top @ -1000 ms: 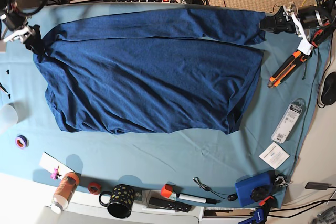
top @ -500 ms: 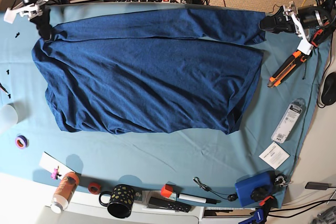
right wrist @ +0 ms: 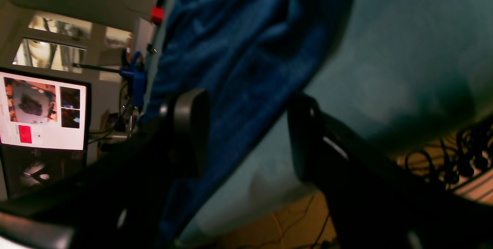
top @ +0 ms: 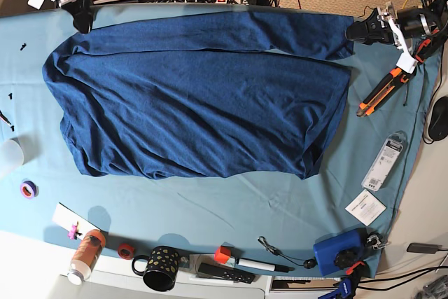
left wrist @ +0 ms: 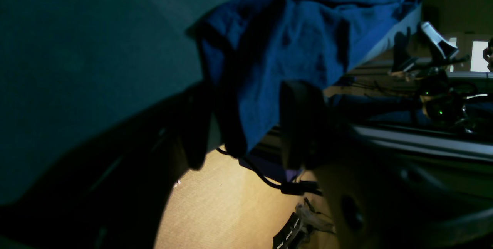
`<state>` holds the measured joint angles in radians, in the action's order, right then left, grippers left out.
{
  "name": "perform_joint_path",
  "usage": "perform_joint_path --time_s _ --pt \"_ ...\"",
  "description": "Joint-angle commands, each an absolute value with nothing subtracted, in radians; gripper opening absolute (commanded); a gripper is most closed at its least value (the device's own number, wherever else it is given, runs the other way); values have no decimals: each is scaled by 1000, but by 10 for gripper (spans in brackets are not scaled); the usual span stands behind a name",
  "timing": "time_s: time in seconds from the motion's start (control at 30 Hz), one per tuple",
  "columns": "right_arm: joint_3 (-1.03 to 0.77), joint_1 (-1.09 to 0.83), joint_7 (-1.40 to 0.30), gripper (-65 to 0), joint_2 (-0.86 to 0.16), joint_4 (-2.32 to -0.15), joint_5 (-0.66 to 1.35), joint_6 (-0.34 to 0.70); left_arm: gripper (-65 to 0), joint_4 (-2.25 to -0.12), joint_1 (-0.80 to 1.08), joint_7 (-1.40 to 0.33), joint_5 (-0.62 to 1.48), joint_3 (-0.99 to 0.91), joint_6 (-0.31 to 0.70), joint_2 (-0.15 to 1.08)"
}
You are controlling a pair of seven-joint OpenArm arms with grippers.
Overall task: Layout the t-shirt on the table in an organized manner, then fold the t-shirt properly
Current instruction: 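Grasp the shirt corner with the right gripper and pull it outward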
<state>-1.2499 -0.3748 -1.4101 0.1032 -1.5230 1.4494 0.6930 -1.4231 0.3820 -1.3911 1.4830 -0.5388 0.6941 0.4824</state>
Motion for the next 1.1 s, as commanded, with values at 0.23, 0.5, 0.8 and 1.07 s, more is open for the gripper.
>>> perform_joint_path --time_s 0.23,0.5,0.8,1.07 --pt "-1249 -382 -1396 -331 111 -1537 1484 698 -365 -1435 402 -1396 1484 -546 698 500" --pt "-1243 -363 -1396 -331 122 -1528 1463 698 -365 -1435 402 -1396 1484 -547 698 502" --pt "-1242 -321 -1396 -331 121 -1428 1411 698 -365 -1435 402 -1396 1484 -546 698 502" --pt "-1108 -299 -1396 -331 117 -1376 1364 698 -365 -1435 402 -1396 1484 -547 698 503"
